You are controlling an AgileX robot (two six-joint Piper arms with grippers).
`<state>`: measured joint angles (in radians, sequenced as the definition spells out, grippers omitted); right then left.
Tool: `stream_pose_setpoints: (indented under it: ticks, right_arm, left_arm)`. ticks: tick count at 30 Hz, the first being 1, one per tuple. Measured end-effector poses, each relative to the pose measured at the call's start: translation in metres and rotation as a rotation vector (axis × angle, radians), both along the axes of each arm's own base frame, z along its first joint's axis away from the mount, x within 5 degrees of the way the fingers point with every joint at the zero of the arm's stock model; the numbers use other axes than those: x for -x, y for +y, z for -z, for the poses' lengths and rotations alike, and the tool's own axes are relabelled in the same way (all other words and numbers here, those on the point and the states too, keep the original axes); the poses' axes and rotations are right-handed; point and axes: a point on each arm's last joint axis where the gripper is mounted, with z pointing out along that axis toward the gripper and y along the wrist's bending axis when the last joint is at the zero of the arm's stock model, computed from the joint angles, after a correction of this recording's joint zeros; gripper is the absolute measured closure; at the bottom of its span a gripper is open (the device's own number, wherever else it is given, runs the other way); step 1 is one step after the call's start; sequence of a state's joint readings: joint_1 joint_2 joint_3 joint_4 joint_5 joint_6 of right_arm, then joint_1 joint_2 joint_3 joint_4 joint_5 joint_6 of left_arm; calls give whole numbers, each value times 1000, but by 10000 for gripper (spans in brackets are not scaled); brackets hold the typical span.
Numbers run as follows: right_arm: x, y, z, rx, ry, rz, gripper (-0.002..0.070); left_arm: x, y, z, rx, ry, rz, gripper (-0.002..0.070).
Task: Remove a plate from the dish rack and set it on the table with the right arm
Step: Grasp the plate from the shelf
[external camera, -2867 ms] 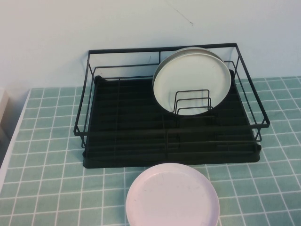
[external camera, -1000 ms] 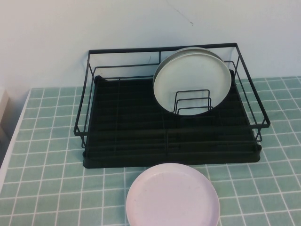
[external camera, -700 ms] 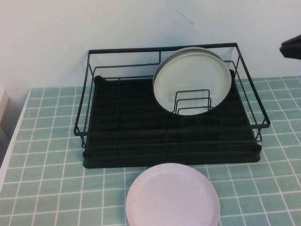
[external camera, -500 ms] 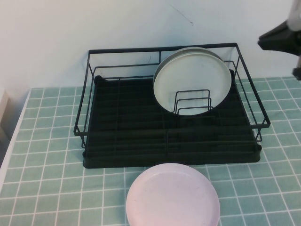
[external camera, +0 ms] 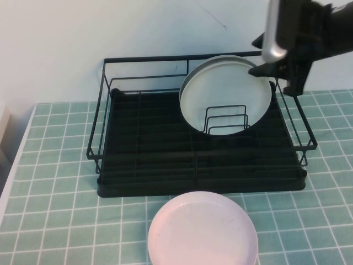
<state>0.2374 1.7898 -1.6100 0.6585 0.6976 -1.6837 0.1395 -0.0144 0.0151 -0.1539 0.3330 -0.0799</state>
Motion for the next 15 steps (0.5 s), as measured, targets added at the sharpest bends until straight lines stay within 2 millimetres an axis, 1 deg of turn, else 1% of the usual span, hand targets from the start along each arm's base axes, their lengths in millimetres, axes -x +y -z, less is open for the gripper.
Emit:
stream_pose_setpoints:
  ticks: [5, 10, 15]
  right_arm:
    - [-14, 18, 18, 31, -52, 18, 264]
    - [-27, 22, 38, 38, -60, 52, 264]
    - [-36, 23, 51, 45, -51, 66, 264]
  left_arm:
    - [0, 0, 0, 0, 0, 0, 678]
    - [0, 0, 0, 0, 0, 0, 678]
    - [0, 0, 0, 0, -1, 0, 678]
